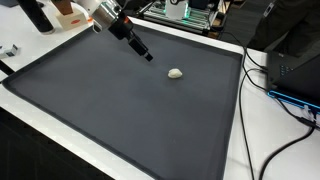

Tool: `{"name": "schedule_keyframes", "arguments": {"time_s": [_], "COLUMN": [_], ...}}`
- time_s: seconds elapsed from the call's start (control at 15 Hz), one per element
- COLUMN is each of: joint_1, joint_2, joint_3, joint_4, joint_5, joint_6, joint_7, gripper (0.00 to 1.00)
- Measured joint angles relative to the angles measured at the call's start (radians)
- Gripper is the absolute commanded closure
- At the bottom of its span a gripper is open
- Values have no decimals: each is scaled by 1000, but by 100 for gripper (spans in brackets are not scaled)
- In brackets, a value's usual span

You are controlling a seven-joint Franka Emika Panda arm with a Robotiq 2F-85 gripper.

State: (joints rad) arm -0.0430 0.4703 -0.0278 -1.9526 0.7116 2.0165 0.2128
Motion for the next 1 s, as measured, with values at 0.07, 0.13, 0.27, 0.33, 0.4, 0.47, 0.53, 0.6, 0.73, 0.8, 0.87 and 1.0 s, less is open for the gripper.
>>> {"name": "schedule_keyframes", "arguments": {"time_s": [0.07,0.13,0.27,0.33,0.4,0.47,0.53,0.6,0.73,0.8,0.87,1.0], "joint_1": [1,1,3,5,6,8,10,13,21,27,34,51], "joint_2": [13,25,45,54,61,68,74,79,88,92,96,104], "joint_3": [2,3,5,5,6,6,6,6,6,6,5,5], "joint_4": [8,16,32,40,48,56,64,72,88,97,106,125], "joint_5": [1,2,2,2,2,1,1,-1,-9,-18,-31,-71], "joint_6": [0,0,0,0,0,0,0,0,0,0,0,0], "joint_7": [15,30,58,70,84,97,113,129,164,184,205,250], "gripper": [0,0,0,0,0,0,0,0,0,0,0,0]}}
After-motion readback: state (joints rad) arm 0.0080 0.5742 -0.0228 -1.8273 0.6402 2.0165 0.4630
